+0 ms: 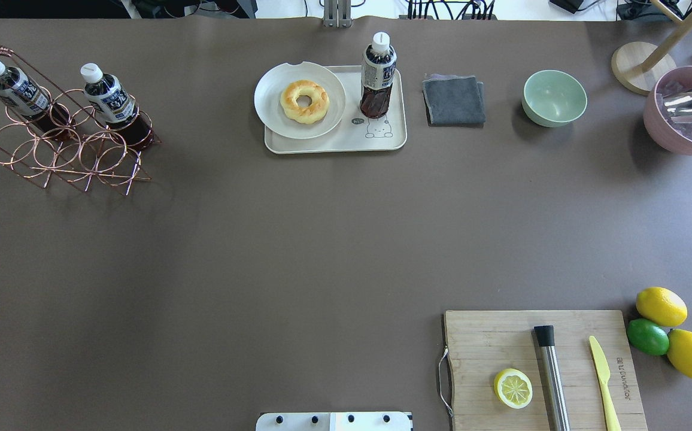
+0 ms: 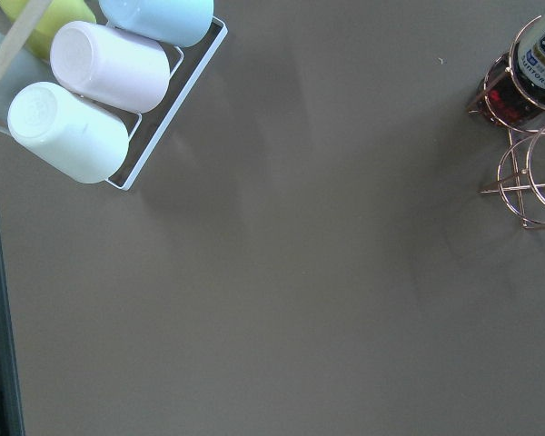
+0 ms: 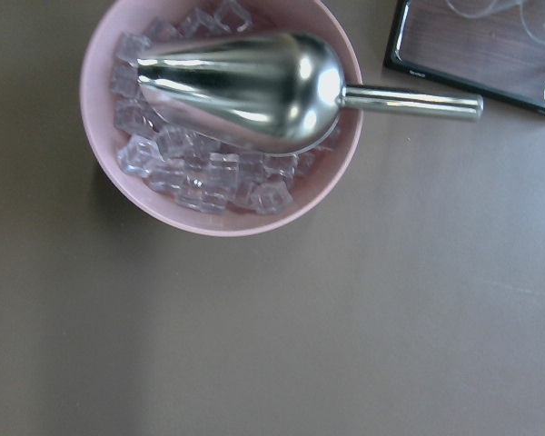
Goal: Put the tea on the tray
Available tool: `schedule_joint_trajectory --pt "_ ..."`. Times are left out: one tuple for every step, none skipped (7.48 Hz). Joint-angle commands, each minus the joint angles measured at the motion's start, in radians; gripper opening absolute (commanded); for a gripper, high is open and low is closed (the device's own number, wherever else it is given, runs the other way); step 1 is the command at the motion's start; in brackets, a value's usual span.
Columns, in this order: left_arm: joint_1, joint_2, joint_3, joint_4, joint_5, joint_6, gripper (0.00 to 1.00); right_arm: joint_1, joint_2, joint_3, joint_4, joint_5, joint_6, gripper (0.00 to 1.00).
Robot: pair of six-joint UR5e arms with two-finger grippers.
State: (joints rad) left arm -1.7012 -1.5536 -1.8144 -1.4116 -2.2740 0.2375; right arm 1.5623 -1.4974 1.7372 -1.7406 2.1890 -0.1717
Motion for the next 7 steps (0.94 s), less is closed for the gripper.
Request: schedule_joint_trajectory --pt "0.001 -0.002 0.090 -0.094 -0.002 -0.010 0.98 0.039 -0.080 -0.027 -0.002 -0.005 -0.031 1.00" --pt "0.000 -0.003 0.092 -0.093 -0.004 -0.010 0.98 0.039 -0.069 -0.085 0.004 0.003 -0.031 1.00" --pt "-0.002 0.009 0.105 -0.093 -0.005 -0.009 0.98 0.039 -0.066 -0.103 0.006 0.023 -0.026 1.00" --pt "-0.003 0.018 0.112 -0.087 -0.005 -0.009 0.98 0.039 -0.064 -0.088 0.006 0.052 -0.023 1.00" --pt "0.000 0.029 0.110 -0.086 -0.005 -0.010 0.98 0.039 -0.057 -0.087 0.001 0.070 -0.020 1.00" --pt "0.003 0.027 0.096 -0.081 -0.007 -0.014 0.98 0.038 -0.053 -0.085 0.001 0.074 -0.017 1.00" --pt "0.012 0.023 0.092 -0.083 -0.028 -0.056 0.98 0.036 -0.053 -0.079 0.001 0.074 -0.003 1.00"
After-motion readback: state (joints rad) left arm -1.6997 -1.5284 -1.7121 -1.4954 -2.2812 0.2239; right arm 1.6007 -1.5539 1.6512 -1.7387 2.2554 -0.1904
